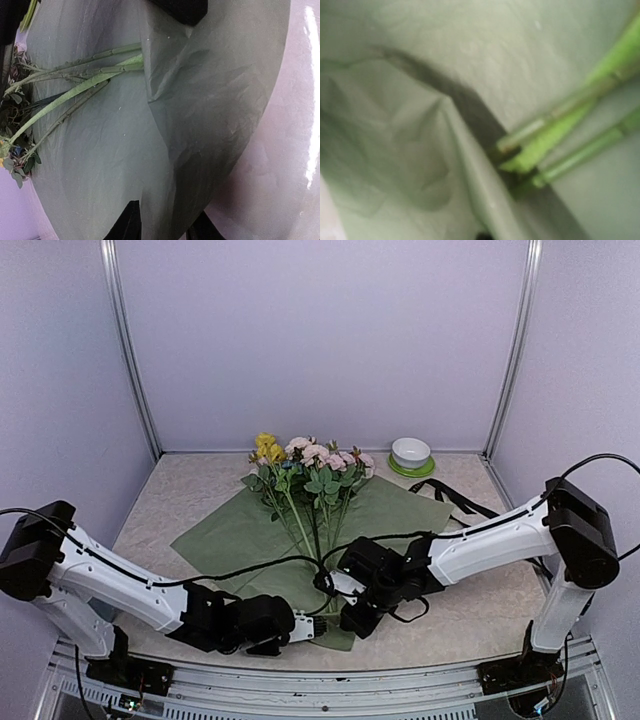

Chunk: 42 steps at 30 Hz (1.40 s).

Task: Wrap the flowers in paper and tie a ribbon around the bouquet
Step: Pass from the right arm to the left, then pass from the left arm to the right

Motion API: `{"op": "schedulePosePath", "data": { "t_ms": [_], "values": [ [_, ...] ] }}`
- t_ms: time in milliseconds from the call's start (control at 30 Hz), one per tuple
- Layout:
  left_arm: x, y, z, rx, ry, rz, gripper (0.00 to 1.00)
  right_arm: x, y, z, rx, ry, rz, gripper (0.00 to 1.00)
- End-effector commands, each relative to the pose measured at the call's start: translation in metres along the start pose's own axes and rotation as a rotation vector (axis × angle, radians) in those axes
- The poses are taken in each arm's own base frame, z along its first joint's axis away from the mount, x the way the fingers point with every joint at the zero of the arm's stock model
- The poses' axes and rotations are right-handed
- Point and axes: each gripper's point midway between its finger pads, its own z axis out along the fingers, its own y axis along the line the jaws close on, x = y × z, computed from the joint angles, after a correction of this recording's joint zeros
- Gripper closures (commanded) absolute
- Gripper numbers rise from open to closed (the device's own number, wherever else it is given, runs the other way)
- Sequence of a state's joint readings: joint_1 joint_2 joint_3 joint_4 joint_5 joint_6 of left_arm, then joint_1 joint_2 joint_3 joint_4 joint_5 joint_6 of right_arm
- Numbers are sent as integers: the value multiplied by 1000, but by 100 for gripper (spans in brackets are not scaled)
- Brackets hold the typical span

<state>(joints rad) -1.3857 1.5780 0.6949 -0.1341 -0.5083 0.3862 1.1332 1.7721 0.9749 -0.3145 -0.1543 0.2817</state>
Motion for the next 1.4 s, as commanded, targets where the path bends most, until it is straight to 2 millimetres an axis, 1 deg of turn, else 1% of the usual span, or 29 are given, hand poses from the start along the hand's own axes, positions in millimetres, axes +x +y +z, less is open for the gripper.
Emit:
{"op": "schedulePosePath", "data": {
  "t_ms": [0,67,133,233,300,333,400,467,500,567,633,733,800,900,967,1100,1167,1233,1300,1367],
  "values": [
    [-16,4,8,7,-37,-50,72,-1,-1,-9,-41,-18,26,100],
    [-15,5,8,9,-36,-67,82,-3,2,-12,-60,-27,28,100],
    [-15,7,7,19,-52,-91,100,-7,5,-17,-85,-40,30,100],
    [-15,16,4,24,-79,-154,100,-15,10,-27,-142,-67,33,100],
    [-20,25,1,37,-99,-215,100,-26,12,-44,-198,-113,42,100],
    [-22,29,-1,53,-113,-246,100,-32,11,-55,-228,-151,49,95],
    [-22,35,-2,94,-141,-308,100,-47,10,-84,-303,-250,41,74],
    [-20,41,-3,120,-156,-366,100,-56,9,-109,-355,-336,9,59],
    [-19,44,-3,134,-161,-392,100,-58,7,-116,-367,-355,-3,55],
    [-17,51,-5,165,-174,-446,100,-59,1,-121,-391,-369,-19,51],
    [-14,58,-8,184,-191,-493,100,-57,-12,-119,-393,-365,-4,48],
    [-14,68,-12,211,-226,-540,100,-51,-35,-108,-374,-324,30,47],
    [-11,75,-11,220,-230,-568,100,-51,-40,-104,-366,-319,20,46],
    [-2,81,-3,245,-188,-612,100,-52,-34,-101,-404,-324,-9,43],
    [7,80,4,274,-136,-643,100,-48,-32,-96,-404,-322,-22,41],
    [19,71,15,339,-51,-700,100,-35,-22,-76,-411,-295,-57,40],
    [24,69,19,364,-28,-739,100,-31,-18,-64,-405,-282,-69,39],
    [30,67,23,380,-11,-770,100,-28,-10,-54,-417,-268,-94,37],
    [36,68,25,388,3,-796,100,-25,-4,-46,-431,-265,-120,35],
    [41,68,27,395,20,-814,100,-22,-3,-41,-434,-269,-127,34]
  ]
}}
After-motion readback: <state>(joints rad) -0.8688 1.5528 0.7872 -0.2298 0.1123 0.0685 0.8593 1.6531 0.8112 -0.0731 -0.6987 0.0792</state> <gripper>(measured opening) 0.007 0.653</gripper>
